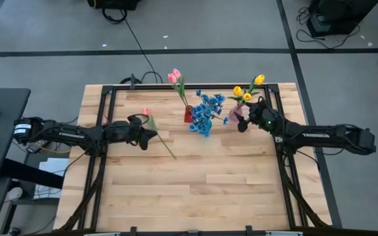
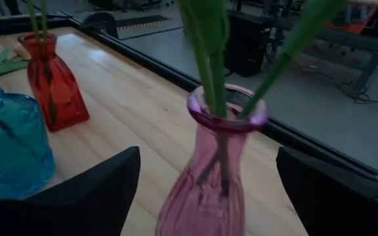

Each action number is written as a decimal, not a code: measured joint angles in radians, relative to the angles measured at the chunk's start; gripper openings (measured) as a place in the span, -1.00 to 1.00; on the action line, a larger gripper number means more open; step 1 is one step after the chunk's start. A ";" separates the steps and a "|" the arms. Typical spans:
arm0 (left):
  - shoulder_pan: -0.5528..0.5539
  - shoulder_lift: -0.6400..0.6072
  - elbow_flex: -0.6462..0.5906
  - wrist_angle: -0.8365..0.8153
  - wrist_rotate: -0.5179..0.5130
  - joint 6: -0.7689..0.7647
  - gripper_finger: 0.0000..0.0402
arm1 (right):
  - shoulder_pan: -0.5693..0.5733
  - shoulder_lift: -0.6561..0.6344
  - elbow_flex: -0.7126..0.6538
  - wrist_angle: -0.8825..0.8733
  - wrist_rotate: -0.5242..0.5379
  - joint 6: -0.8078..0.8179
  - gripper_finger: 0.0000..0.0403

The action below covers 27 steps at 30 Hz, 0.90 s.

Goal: Sort flowers into vase by color
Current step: Put the pink flower into the red vase

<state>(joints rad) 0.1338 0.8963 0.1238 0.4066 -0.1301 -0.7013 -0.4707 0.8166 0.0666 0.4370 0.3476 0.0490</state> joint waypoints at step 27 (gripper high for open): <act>-0.295 0.350 0.263 -0.381 -0.227 -0.442 -0.65 | 0.239 -0.300 0.122 -0.536 0.076 0.188 0.76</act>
<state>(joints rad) -0.1610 1.2467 0.3870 0.0251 -0.3575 -1.1430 -0.2321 0.5163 0.1883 -0.0987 0.4235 0.2370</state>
